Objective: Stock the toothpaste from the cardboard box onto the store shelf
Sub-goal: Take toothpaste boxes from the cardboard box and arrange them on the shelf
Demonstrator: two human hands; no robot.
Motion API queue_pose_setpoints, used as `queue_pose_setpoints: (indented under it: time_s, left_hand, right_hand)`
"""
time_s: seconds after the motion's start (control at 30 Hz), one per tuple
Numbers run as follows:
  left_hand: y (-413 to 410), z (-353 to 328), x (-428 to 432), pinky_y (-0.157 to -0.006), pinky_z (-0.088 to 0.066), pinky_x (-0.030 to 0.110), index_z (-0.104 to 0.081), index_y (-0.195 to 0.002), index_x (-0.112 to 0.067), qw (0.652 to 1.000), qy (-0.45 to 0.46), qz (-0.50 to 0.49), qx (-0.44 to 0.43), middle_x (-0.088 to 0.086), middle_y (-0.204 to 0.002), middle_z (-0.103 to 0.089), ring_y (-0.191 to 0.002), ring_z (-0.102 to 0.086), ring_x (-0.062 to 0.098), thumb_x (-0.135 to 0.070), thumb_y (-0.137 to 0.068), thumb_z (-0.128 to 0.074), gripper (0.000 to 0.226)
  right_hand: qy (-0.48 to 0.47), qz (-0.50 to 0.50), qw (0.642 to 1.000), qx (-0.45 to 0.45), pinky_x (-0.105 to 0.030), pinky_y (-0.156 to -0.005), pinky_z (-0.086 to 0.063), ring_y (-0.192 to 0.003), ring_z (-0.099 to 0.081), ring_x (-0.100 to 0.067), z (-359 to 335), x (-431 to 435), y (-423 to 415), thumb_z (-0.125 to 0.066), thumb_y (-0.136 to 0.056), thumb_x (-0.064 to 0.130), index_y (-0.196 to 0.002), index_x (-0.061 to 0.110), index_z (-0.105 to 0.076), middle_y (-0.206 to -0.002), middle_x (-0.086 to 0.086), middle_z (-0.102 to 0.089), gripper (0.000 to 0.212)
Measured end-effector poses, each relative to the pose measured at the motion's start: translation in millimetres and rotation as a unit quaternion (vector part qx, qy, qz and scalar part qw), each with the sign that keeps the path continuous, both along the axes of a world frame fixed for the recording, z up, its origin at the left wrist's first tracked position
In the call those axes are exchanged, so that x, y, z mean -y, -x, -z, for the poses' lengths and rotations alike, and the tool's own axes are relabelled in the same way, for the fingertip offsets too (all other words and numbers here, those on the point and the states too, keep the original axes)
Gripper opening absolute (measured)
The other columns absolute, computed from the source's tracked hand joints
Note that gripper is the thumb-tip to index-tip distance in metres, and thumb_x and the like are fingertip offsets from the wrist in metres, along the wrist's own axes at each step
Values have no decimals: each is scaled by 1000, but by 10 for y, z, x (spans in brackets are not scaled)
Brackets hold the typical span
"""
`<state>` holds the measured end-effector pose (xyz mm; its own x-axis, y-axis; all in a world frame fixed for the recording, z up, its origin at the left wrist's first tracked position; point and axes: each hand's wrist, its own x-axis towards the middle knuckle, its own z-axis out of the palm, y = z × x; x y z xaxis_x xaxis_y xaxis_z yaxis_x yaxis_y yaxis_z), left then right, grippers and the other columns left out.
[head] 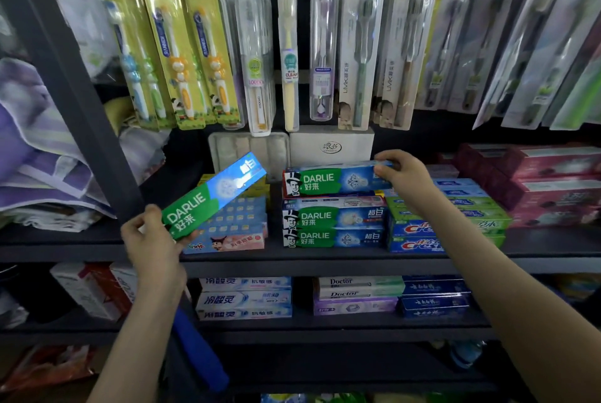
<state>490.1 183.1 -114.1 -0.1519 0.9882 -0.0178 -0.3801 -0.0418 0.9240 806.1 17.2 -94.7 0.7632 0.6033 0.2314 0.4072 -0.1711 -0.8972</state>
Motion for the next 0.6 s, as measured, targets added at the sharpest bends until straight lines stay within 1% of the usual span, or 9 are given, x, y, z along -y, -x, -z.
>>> queue_pose_setpoints:
  time_s: [0.1,0.17,0.23,0.27,0.33,0.43,0.53,0.6]
  left_hand:
    - [-41,0,-9,-45,-52,19,-41,-83,-22,1000,-6,0,-8,-4,-83,-50,-64,-56,5,-28,-100,-49,20]
    - [-80,11,-6,-46,-52,19,-43,-88,-19,1000,-12,11,-16,-3,-82,-52,-60,-57,4,-28,-100,-49,16]
    - [-132,18,2,-46,-52,20,-45,-92,-16,999,-16,27,-23,-1,-82,-53,-62,-58,6,-28,-100,-49,14]
    - [-166,14,6,-45,-52,21,-46,-95,-14,999,-20,38,-25,-1,-82,-54,-65,-59,8,-27,-100,-49,14]
    - [-245,9,5,-44,-51,22,-47,-100,-10,997,-28,57,-39,1,-83,-56,-69,-59,12,-25,-100,-49,16]
    - [-373,-5,3,-44,-50,23,-47,-100,-9,994,-35,88,-58,4,-85,-57,-70,-60,14,-24,-100,-49,14]
    - [-490,-19,18,-44,-51,23,-48,-101,-8,990,-38,112,-70,4,-85,-58,-71,-60,14,-22,-100,-48,14]
    - [-552,-27,22,-45,-52,23,-47,-104,-7,989,-32,123,-72,4,-86,-57,-71,-61,15,-22,-99,-48,15]
  right_hand:
    - [5,11,1000,9,-37,-90,-49,-102,-57,-23,24,-143,-82,-62,-92,15,-105,20,-59,-115,-11,-57,14]
    - [13,11,1000,9,-41,-96,-48,-107,-56,-26,40,-206,-140,-62,-92,15,-105,21,-58,-119,-14,-56,14]
    - [19,3,1000,8,-43,-98,-47,-109,-55,-28,46,-262,-205,-61,-92,13,-108,20,-59,-123,-16,-53,17]
    - [30,-4,999,19,-43,-98,-46,-111,-54,-28,35,-285,-229,-60,-92,11,-112,18,-59,-125,-16,-52,21]
    - [81,-25,995,55,-38,-99,-44,-117,-50,-27,16,-326,-267,-58,-92,5,-123,12,-57,-130,-14,-47,31]
    - [154,-47,981,106,-32,-100,-41,-123,-46,-30,28,-380,-299,-56,-93,2,-133,10,-52,-136,-14,-41,41]
    - [171,-31,974,142,-25,-89,-37,-118,-48,-30,28,-410,-315,-55,-93,2,-132,10,-53,-133,-16,-46,40]
    - [154,-18,979,136,-27,-88,-40,-114,-49,-29,35,-436,-335,-54,-93,-1,-130,9,-55,-131,-17,-50,38]
